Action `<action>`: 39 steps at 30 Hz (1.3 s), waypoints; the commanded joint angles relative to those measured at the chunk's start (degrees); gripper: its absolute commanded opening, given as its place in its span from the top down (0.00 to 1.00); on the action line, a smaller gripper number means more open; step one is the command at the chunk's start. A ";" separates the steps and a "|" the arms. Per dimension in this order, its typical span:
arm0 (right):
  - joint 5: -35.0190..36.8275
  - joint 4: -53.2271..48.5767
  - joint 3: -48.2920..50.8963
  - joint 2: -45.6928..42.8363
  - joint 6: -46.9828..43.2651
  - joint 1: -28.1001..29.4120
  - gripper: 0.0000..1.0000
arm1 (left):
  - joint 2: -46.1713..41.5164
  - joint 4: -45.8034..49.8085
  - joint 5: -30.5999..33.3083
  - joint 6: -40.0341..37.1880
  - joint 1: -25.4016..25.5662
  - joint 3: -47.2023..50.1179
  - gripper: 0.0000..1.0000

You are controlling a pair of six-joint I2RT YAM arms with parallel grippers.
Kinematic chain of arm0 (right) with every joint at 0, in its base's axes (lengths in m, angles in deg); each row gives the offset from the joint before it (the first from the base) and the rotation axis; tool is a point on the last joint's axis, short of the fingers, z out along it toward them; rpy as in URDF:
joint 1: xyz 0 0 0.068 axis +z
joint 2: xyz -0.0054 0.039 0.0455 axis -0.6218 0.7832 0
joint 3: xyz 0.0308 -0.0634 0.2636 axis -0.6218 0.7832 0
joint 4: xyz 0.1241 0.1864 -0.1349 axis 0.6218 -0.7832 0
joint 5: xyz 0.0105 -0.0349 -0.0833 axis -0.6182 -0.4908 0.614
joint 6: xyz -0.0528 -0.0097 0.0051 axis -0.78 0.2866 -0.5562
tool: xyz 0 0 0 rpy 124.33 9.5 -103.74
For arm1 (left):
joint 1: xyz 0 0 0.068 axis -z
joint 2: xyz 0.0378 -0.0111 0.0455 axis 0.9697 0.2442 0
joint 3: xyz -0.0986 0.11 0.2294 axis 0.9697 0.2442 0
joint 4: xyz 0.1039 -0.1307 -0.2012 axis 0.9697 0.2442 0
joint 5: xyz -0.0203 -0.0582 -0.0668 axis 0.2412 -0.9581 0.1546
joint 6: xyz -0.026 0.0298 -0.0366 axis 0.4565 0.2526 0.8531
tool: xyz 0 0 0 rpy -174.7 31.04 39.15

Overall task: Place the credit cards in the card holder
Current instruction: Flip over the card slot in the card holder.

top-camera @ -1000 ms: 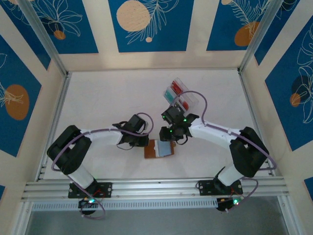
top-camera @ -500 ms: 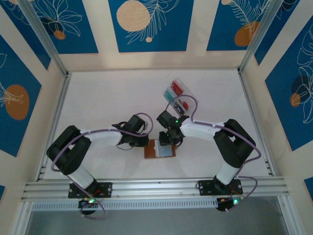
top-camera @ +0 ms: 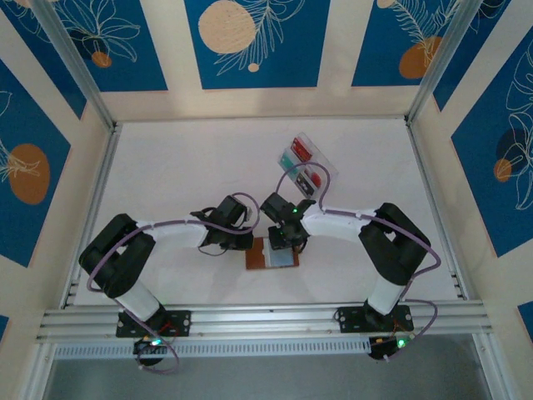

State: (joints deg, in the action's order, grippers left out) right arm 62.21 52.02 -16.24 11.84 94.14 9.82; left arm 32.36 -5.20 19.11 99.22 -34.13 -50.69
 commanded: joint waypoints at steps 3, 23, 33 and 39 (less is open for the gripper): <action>-4.69 4.05 6.50 3.31 3.62 1.13 0.79 | 1.70 4.34 -0.29 -0.50 -0.18 3.06 0.93; -12.20 -0.68 -3.36 -2.46 3.94 0.20 1.00 | 1.36 -2.62 0.54 6.27 2.29 8.07 0.95; -21.39 7.90 0.24 -1.92 8.11 -0.80 0.77 | -0.33 -4.97 2.08 9.72 3.20 10.42 0.95; -23.68 9.75 2.96 -5.15 9.92 -0.73 0.62 | -0.30 -5.61 2.46 10.76 3.50 11.09 0.95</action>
State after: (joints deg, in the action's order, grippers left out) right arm 41.99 60.61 -14.71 9.83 102.42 8.93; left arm 29.74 -18.53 20.51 108.73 -32.01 -42.82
